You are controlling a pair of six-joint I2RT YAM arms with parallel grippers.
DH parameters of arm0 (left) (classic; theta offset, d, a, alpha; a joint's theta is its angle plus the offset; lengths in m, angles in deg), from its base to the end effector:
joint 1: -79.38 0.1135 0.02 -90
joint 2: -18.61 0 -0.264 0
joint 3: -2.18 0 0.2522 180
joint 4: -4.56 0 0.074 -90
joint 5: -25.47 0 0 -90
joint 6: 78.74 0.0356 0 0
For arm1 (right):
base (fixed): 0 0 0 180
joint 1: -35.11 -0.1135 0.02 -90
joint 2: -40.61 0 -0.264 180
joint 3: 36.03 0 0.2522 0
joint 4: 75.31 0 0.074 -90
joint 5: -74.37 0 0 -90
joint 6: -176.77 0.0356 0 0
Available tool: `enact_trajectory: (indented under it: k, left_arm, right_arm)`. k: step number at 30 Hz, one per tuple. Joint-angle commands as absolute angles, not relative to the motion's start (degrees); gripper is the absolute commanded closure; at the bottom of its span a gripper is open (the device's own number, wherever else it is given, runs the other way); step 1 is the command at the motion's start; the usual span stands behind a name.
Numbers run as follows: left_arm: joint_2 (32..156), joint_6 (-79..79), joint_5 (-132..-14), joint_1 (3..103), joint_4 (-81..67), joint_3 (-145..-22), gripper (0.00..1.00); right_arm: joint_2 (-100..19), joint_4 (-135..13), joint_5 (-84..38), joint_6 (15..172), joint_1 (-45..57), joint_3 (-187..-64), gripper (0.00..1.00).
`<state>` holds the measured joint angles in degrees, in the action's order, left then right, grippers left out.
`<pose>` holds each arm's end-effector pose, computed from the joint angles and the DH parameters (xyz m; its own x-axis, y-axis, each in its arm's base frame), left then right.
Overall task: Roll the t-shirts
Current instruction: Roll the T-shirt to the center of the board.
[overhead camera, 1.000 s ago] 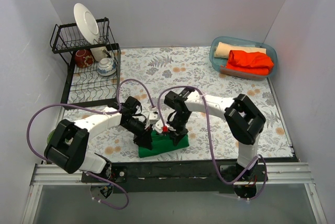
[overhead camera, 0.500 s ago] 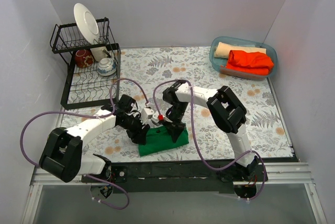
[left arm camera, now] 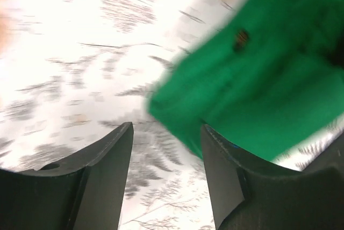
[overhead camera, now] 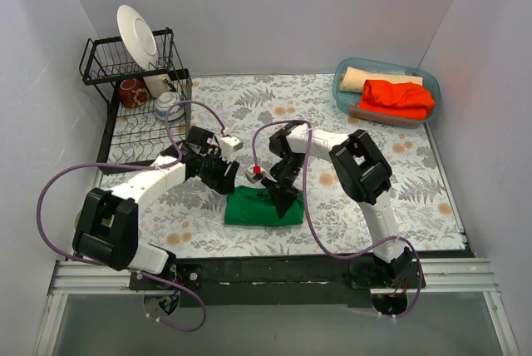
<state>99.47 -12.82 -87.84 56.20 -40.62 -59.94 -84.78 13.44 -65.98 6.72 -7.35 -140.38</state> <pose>0.2370 -0.1168 0.1973 -0.9666 0.0063 -0.2564 0.1392 0.8525 -0.5039 0.2585 0.2737 0.1472 0.1149 -0.7468 -0.6551 -0.7249 -0.5139 0.4587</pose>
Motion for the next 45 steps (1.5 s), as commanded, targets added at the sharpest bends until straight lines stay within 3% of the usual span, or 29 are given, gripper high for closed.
enact_trajectory:
  k: [1, 8, 15, 24, 45]
  left_arm:
    - [96.3, -17.1, -83.2, 60.5, -35.9, -64.4, 0.48]
    - [83.1, -4.2, -94.8, 59.8, -37.4, -63.6, 0.44]
    - [76.2, 19.6, -105.7, 50.8, -49.1, -56.7, 0.41]
    - [75.8, 28.4, -99.1, 38.3, -35.5, -45.0, 0.38]
    - [88.2, 31.0, -91.6, 36.2, -17.4, -39.6, 0.37]
  right_arm:
    - [-89.3, 13.1, -62.9, 8.8, -6.8, -140.3, 0.95]
    - [-91.9, 13.1, -68.9, 14.8, -1.1, -140.9, 0.96]
    - [-96.5, 13.2, -72.5, 22.9, 3.5, -141.5, 0.96]
    - [-102.5, 13.2, -76.7, 30.3, 6.5, -143.0, 0.96]
    - [-104.3, 13.1, -78.1, 31.1, 6.9, -142.4, 0.97]
